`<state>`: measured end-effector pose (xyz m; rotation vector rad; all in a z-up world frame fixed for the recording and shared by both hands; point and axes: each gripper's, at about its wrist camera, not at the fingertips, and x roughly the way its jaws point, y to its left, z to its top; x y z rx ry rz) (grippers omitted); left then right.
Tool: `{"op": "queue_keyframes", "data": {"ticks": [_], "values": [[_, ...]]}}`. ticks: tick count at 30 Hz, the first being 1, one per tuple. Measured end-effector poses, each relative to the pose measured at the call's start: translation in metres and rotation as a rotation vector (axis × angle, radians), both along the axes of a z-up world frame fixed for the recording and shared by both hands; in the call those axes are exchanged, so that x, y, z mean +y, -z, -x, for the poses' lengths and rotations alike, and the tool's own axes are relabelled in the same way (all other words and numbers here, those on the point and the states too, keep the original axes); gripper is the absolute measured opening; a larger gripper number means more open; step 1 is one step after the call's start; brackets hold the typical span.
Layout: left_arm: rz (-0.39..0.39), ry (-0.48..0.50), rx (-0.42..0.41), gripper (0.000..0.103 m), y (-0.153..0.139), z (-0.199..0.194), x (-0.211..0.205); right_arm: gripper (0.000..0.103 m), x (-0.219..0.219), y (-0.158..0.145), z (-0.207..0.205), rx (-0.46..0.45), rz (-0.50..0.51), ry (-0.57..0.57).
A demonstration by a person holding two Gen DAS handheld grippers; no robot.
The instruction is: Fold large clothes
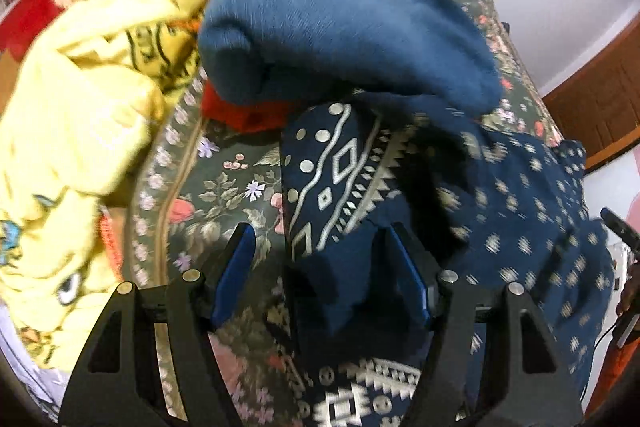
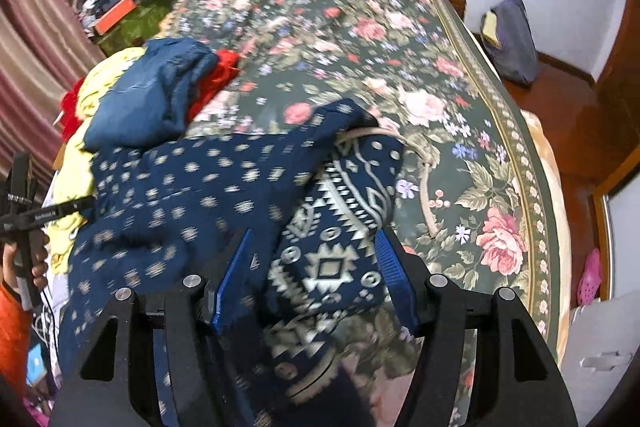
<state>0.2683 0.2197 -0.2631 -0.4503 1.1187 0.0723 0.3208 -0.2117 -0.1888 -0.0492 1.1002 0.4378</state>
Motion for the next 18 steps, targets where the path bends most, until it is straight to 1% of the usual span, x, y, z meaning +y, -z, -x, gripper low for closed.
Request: {"op": "queue_keyframes", "data": {"ticks": [4, 8, 11, 12, 14, 15, 16, 17, 18], "values": [[0.077, -0.010, 0.003, 0.067, 0.017, -0.016, 0.006, 0.059, -0.004, 0.026, -0.023, 0.083, -0.011, 0.035], [0.095, 0.010, -0.023, 0.067, 0.022, -0.033, 0.005, 0.059, -0.003, 0.041, -0.039, 0.129, -0.069, 0.047], [0.118, 0.006, -0.035, 0.067, 0.025, -0.043, 0.004, 0.059, 0.001, 0.048, -0.049, 0.145, -0.110, 0.050], [0.123, 0.002, -0.041, 0.067, 0.026, -0.044, 0.004, 0.062, 0.002, 0.049, -0.052, 0.138, -0.127, 0.049], [0.136, -0.010, -0.052, 0.067, 0.026, -0.046, 0.004, 0.062, 0.004, 0.051, -0.057, 0.131, -0.156, 0.060], [0.142, -0.015, -0.059, 0.064, 0.026, -0.046, 0.004, 0.062, 0.005, 0.051, -0.060, 0.134, -0.163, 0.065], [0.157, -0.015, -0.069, 0.051, 0.025, -0.044, 0.003, 0.059, 0.006, 0.051, -0.062, 0.131, -0.171, 0.070], [0.176, -0.014, -0.074, 0.033, 0.024, -0.042, 0.003, 0.057, 0.009, 0.050, -0.064, 0.129, -0.173, 0.065], [0.193, -0.015, -0.077, 0.024, 0.024, -0.041, 0.003, 0.049, 0.010, 0.050, -0.064, 0.128, -0.177, 0.057]]}}
